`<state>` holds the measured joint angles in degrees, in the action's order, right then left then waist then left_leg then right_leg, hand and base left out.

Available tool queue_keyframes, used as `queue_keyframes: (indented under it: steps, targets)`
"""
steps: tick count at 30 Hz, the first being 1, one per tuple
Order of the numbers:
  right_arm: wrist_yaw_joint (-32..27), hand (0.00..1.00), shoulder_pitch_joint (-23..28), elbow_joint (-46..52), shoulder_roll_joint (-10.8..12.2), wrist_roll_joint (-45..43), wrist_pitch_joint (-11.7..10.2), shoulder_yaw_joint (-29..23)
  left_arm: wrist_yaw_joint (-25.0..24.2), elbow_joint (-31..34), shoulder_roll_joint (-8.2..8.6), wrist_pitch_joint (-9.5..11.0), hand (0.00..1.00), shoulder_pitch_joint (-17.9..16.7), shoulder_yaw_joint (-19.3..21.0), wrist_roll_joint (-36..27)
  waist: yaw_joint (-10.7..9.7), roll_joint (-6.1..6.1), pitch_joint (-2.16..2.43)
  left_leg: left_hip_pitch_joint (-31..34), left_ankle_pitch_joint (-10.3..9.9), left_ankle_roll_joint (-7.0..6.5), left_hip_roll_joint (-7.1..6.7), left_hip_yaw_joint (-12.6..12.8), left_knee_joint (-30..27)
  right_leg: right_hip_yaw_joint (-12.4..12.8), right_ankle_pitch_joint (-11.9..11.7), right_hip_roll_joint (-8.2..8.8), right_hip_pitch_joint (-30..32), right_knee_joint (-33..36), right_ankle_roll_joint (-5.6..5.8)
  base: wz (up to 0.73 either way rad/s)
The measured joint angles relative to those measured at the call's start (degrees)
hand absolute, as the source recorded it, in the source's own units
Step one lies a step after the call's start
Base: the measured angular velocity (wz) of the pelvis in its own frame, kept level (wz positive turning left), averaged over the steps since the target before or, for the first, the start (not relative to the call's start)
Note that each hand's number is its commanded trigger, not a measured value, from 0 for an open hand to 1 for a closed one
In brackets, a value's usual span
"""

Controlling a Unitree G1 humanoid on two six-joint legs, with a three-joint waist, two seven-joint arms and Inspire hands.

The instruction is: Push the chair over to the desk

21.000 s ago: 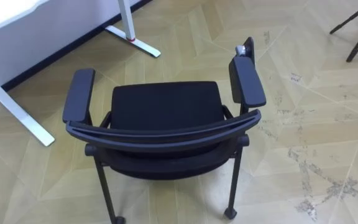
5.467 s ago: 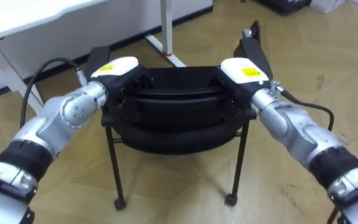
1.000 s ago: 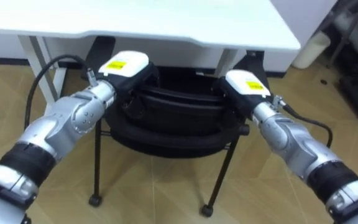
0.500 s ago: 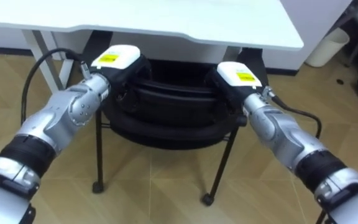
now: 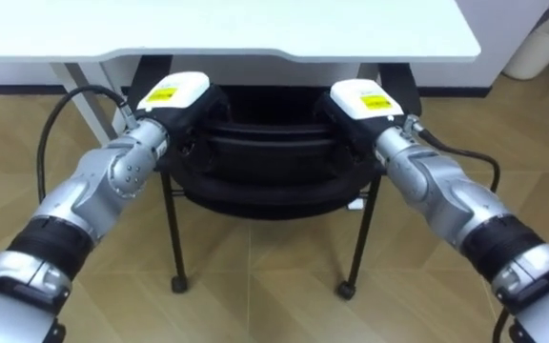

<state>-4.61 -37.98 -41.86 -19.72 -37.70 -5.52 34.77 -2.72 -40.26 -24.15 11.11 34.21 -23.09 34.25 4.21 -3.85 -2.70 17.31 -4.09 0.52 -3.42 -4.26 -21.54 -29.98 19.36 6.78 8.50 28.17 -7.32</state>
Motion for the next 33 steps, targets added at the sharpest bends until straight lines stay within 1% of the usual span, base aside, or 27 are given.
queue_keyframes:
  steps: [1,3,4,7,8,9,13,15,17,19,20,24,26,30,31,33]
  targets:
    - [0.1,1.0,0.0,0.0,-0.1,0.0,0.0,0.0,0.0,0.1,0.03,0.0,1.0,0.0,0.0,0.0,0.0,-0.04,-0.02,0.0,0.1,-0.01,0.15,0.4,0.3,-0.1,0.0,-0.16,-0.1,-0.2,-0.04,0.03]
    - [0.3,1.0,0.0,-0.2,-0.1,0.0,-0.1,0.0,0.0,0.2,0.02,0.0,1.0,0.1,0.0,0.0,0.0,-0.3,-0.2,-0.7,0.1,0.01,0.24,0.5,0.8,-0.2,0.0,-0.3,-0.8,-0.7,-0.05,0.0]
    - [0.5,1.0,0.0,-0.2,-0.2,0.1,-0.2,0.0,0.0,0.3,0.02,0.0,1.0,0.1,0.0,0.0,0.0,-0.35,-0.23,-1.0,0.1,0.01,0.63,0.6,0.9,-0.2,0.0,-0.38,-1.1,-1.0,-0.04,0.0]
    - [0.6,1.0,0.0,-0.4,-0.2,0.1,-0.6,-0.1,0.0,0.6,-0.12,0.0,1.0,-0.1,0.1,0.0,0.0,-0.44,-0.29,-1.5,0.1,0.01,0.76,0.9,0.9,-0.2,0.0,-0.64,-1.6,-1.7,-0.05,0.0]
    - [0.6,0.56,0.0,-0.4,-0.2,0.1,-0.8,-0.1,0.0,0.8,-0.14,0.0,0.65,-0.1,0.2,0.0,0.0,-0.43,-0.29,-1.6,0.1,0.01,0.77,1.0,1.0,-0.2,0.0,-0.66,-1.7,-1.7,-0.05,0.0]
    - [0.6,0.0,0.0,-0.4,-0.2,0.1,-0.8,-0.1,0.0,0.8,-0.15,0.0,0.0,-0.2,0.2,0.0,0.0,-0.43,-0.29,-1.6,0.1,0.01,0.77,1.0,1.1,-0.2,0.0,-0.67,-1.8,-1.8,-0.06,0.0]
    - [1.2,0.0,0.0,-0.4,-0.3,0.3,-0.8,-0.1,0.0,0.9,0.0,-0.1,0.0,-0.4,0.2,0.0,0.0,-0.41,-0.27,-2.0,0.1,0.04,0.78,1.0,1.1,-0.5,-0.3,-1.02,-2.6,-2.7,-0.19,0.01]
    - [1.8,0.0,-0.1,-0.3,-0.5,1.1,-0.7,-0.2,-0.5,1.0,0.17,-0.5,0.0,-0.3,0.5,-1.2,0.0,-0.33,-0.22,-2.0,0.1,0.04,0.76,1.0,1.1,-0.6,-0.3,-1.02,-2.7,-2.7,-0.19,0.0]
    - [3.5,0.0,-0.3,-0.4,-0.4,1.6,-0.2,-0.9,-1.6,0.8,1.0,-1.2,0.0,-0.3,1.8,-2.8,0.3,-0.15,-0.2,-1.9,0.1,0.04,0.77,1.0,1.0,-0.7,-0.3,-1.08,-2.8,-2.8,-0.2,0.02]
    - [4.2,0.0,-0.4,-0.4,-0.4,1.3,0.3,-0.9,-2.0,0.9,1.31,-1.5,0.0,-0.2,1.8,-3.5,0.3,-0.04,-0.16,-2.0,0.1,0.04,0.79,0.9,0.8,-0.9,-0.3,-1.18,-3.2,-3.2,-0.15,0.07]
    - [4.7,0.0,-0.4,-0.4,-0.5,1.3,0.6,-0.9,-2.2,1.1,1.61,-2.1,0.0,-0.2,1.8,-4.0,0.3,0.04,-0.08,-2.1,0.1,0.04,0.93,0.9,0.8,-1.1,-0.4,-1.32,-3.6,-3.6,-0.08,0.09]
    - [6.0,0.0,-0.4,-0.4,-0.8,1.3,0.6,-0.8,-3.1,1.1,2.2,-2.9,0.0,-0.3,1.7,-5.3,0.2,0.51,0.02,-2.9,0.1,0.03,0.76,0.9,1.0,-1.6,-0.6,-1.46,-4.9,-4.5,0.15,0.06]
    - [6.7,0.0,-0.4,-0.4,-0.9,1.4,0.6,-0.9,-3.5,1.2,2.87,-4.3,0.0,-0.3,1.9,-5.3,0.2,0.72,0.17,-3.3,0.1,0.03,0.69,0.9,1.2,-1.6,-0.6,-1.39,-5.2,-4.7,0.19,0.0]
    - [8.2,0.0,-0.4,0.5,-1.0,1.5,1.0,-1.0,-3.8,2.5,3.39,-5.7,0.0,-0.9,2.5,-5.3,0.0,0.88,0.37,-4.0,0.1,0.03,0.77,1.0,1.9,-1.6,-0.6,-1.36,-5.4,-4.9,0.2,0.0]
    - [9.0,0.0,-0.4,1.1,-1.0,1.5,1.4,-1.0,-4.0,2.9,3.46,-5.9,0.0,-1.1,2.8,-5.3,0.0,0.92,0.46,-3.9,0.1,0.03,0.76,1.0,2.0,-1.5,-0.6,-1.36,-5.4,-4.9,0.2,0.0]
    - [10.4,0.0,-0.2,2.3,-1.3,2.0,1.7,-1.1,-4.2,5.9,3.31,-6.9,0.0,-2.8,3.5,-5.4,-0.1,0.87,0.72,-3.9,0.1,0.03,0.77,1.0,2.3,-1.5,-0.7,-1.43,-5.4,-5.2,0.31,0.02]
